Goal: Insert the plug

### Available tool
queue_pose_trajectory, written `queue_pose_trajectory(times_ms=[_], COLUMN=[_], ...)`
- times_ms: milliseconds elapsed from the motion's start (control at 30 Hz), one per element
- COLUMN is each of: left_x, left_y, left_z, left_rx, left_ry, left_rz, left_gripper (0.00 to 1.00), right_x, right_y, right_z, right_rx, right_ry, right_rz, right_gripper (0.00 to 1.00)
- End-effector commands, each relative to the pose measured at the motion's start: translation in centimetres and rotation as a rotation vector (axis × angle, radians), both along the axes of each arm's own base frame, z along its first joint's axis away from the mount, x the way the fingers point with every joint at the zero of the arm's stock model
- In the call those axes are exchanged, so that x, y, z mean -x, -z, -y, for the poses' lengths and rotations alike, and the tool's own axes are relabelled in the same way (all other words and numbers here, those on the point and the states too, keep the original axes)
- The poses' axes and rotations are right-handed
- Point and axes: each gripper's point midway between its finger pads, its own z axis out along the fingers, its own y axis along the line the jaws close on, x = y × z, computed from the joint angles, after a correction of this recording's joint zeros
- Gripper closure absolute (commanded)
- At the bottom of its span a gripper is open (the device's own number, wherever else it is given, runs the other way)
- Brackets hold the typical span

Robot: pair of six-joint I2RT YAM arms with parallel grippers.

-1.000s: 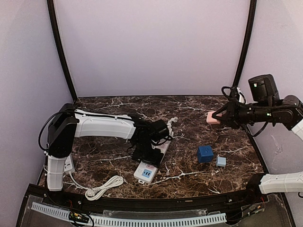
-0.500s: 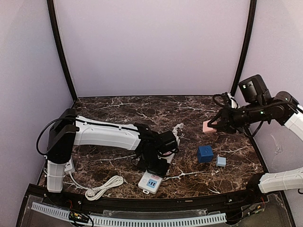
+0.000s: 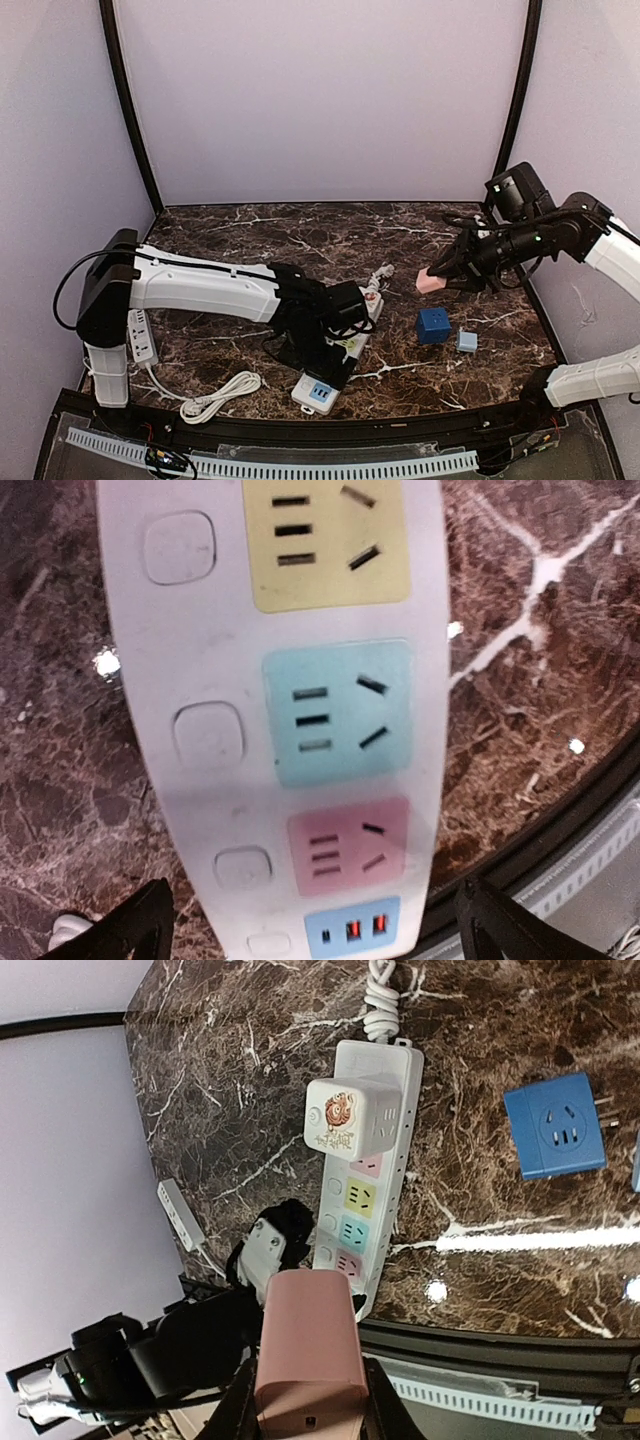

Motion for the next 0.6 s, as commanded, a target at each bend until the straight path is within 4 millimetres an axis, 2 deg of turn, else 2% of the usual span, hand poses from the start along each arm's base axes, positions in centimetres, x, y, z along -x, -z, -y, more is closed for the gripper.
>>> queue_pose_trajectory(times_ms=[0,100,233,367,400,433,567], left_x=[-0.7,-1.4,-2.6,-3.0,-3.1,-3.3,-3.6], left_y=[-6.4,-9.0,-11.1,-12.3,-12.1,-12.8,-13.1], left_z=[-0.9,-2.4,-5.2,-7.8,-8.6,-9.2,-12.0], left_rx=[0.138,0.191,0.208,0.211,0.200,0.213,0.187], left_ry=[0.010,-0.003,-0.025,-0.044,-0.048,-0.059,-0.082], left_rz=[0.046,0.061,0.091,0.127,0.133,0.147,0.186], left_gripper=[0.01,0.01,0.01,0.01,0.01,0.01,0.01], right_x=[0.3,0.9,1.1,0.7,0.6,0.5,0.4], right_y=[-0.6,-0.1,0.1,0.6,0.8,1.2,2.9], right_z=[-2.2,-4.3,-7.0,-9.2,-9.8,-10.3,-11.9], right_rx=[-0.069,-0.044,-0.013,0.022,0.031,0.041,0.109], right_ry=[0.091,0.077,0.075,0.070,0.068,0.063,0.034], right_rz=[-0.104,-0.141,-0.164,-0.182,-0.189,-0.195,-0.208], right_gripper=[1.00,1.00,1.00,1.00,1.00,1.00,1.00])
